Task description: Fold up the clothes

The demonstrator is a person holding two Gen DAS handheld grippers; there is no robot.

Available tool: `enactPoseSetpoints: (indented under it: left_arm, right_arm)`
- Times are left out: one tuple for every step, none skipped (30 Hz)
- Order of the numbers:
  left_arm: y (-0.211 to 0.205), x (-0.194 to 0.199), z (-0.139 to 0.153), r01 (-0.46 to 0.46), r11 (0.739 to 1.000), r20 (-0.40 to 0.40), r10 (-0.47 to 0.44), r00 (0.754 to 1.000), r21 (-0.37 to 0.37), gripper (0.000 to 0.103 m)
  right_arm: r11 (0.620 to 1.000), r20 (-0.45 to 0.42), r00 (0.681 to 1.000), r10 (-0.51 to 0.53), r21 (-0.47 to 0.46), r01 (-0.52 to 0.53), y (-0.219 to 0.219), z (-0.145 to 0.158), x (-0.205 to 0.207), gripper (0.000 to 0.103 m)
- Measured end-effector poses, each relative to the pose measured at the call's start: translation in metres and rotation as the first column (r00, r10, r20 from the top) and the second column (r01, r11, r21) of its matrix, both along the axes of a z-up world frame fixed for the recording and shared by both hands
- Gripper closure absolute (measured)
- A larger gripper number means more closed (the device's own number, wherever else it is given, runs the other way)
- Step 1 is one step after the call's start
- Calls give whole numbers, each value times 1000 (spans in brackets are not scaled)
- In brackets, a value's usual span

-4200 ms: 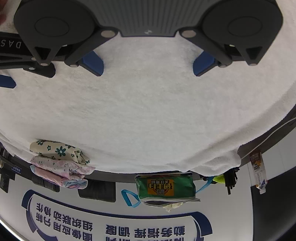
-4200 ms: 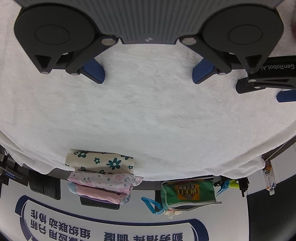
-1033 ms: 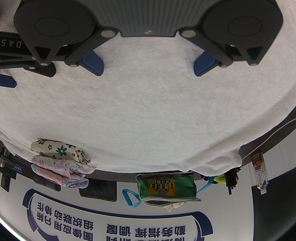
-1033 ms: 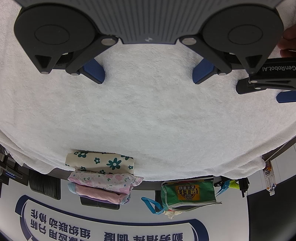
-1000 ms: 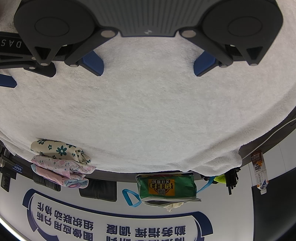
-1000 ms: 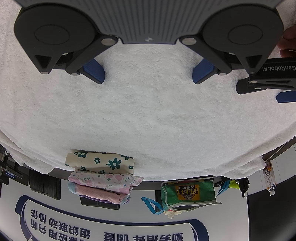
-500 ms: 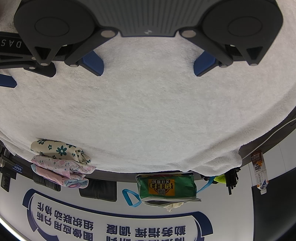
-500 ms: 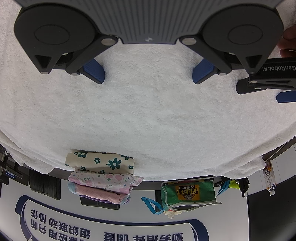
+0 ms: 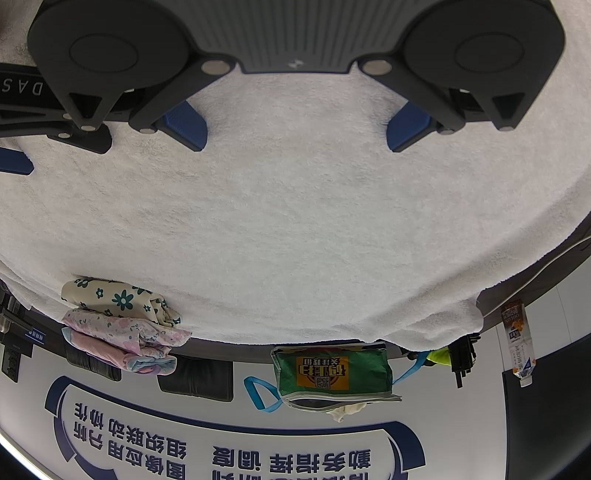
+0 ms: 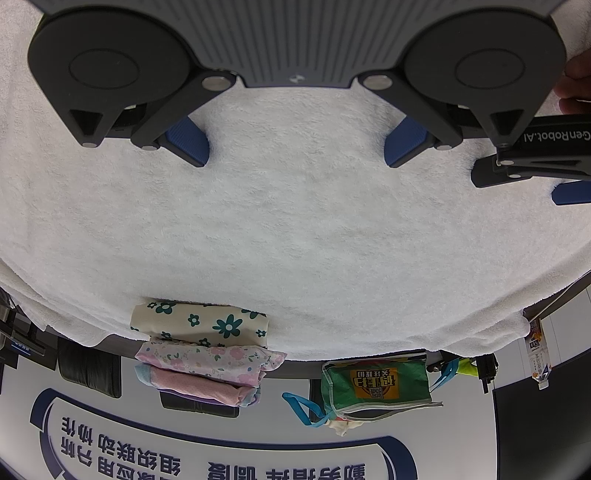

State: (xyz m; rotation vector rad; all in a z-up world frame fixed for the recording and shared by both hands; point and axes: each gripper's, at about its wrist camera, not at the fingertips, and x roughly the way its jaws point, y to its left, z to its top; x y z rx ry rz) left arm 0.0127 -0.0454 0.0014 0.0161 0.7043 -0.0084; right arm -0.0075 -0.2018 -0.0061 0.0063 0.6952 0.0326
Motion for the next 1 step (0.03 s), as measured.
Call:
enactPoseSetpoints:
  left_arm:
    - [0, 0, 0, 0, 1000, 0, 0, 1000, 0, 0]
  right_arm:
    - [1000, 0, 1000, 0, 0, 0, 0, 0, 0, 0]
